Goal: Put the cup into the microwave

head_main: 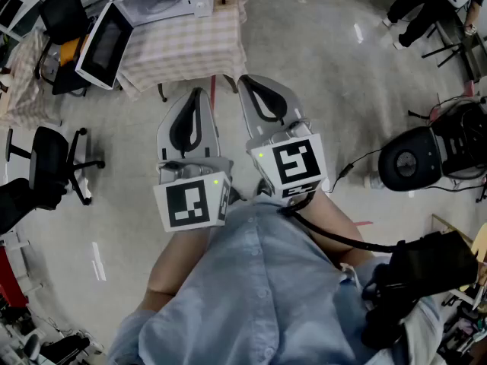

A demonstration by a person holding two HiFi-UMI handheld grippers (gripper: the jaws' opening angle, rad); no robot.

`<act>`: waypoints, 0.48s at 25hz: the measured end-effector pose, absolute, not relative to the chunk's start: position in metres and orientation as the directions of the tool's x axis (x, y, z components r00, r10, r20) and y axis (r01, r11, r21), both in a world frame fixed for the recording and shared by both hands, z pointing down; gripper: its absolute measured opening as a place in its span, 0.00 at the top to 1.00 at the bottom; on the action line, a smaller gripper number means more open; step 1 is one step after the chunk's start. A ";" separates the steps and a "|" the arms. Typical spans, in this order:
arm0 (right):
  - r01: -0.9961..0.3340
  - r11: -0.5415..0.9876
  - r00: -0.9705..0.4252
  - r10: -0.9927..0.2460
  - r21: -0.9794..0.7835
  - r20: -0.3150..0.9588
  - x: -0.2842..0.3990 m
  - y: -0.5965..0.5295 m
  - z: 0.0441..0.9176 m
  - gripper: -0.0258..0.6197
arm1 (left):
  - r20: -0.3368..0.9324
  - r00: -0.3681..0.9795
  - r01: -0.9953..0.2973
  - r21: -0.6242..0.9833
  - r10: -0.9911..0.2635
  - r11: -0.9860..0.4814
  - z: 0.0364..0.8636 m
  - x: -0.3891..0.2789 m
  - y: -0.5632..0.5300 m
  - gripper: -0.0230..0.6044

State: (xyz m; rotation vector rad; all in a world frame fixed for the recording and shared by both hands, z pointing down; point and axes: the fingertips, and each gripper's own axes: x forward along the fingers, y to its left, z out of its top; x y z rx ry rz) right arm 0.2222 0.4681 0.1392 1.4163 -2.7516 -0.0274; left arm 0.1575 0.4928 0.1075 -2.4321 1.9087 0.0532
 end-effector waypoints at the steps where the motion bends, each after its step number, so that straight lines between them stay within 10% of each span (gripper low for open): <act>1: -0.812 0.582 -0.581 -0.813 0.038 0.033 0.224 0.469 0.139 0.96 | -0.057 0.237 -0.971 -0.019 -0.970 -0.236 0.107 0.159 0.494 0.95; 12: -0.805 0.593 -0.593 -0.805 0.015 0.020 0.245 0.468 0.142 0.96 | -0.047 0.239 -0.971 -0.032 -0.970 -0.237 0.112 0.184 0.492 0.95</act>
